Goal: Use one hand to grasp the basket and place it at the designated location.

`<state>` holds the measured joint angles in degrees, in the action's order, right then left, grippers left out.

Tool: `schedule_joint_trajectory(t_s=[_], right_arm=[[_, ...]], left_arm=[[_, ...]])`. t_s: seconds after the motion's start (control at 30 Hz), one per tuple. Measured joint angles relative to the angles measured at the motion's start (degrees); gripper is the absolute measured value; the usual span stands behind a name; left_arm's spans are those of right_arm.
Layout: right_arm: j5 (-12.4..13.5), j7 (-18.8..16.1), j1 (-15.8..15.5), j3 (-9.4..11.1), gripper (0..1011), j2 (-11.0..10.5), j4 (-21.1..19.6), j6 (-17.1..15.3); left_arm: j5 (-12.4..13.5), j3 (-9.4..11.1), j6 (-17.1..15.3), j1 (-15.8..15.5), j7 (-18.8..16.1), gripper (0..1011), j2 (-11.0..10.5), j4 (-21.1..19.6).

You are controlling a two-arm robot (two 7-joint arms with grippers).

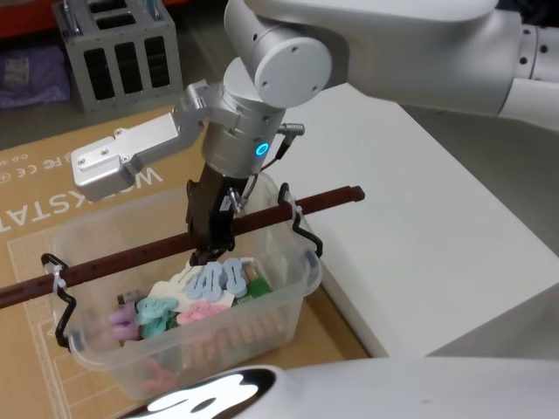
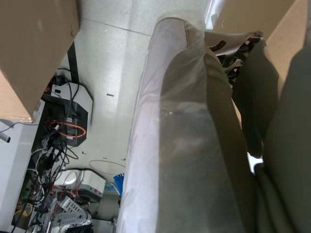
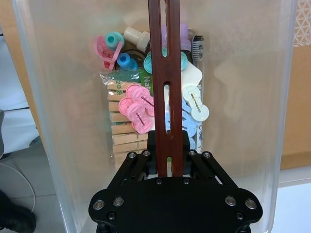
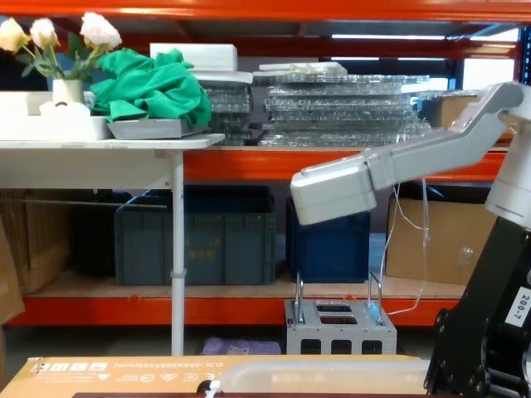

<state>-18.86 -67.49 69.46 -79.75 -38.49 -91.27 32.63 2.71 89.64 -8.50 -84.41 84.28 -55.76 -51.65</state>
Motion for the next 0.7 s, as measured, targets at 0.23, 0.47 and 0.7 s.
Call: schedule_joint_trajectory(t_s=[0.23, 0.47, 0.7], right_arm=[[1.35, 0.06, 0.24, 1.00, 232, -1.12, -0.70, 0.38], [3.51, -0.19, 0.73, 2.42, 233, -2.41, -0.90, 0.91], [5.84, -0.54, 1.18, 4.63, 233, -4.84, -2.12, 0.75]], left_arm=[[0.00, 0.00, 0.00, 0.00, 0.00, 0, 0.00, 0.00], [0.00, 0.00, 0.00, 0.00, 0.00, 0, 0.00, 0.00], [0.00, 0.00, 0.00, 0.00, 0.00, 0, 0.00, 0.00]])
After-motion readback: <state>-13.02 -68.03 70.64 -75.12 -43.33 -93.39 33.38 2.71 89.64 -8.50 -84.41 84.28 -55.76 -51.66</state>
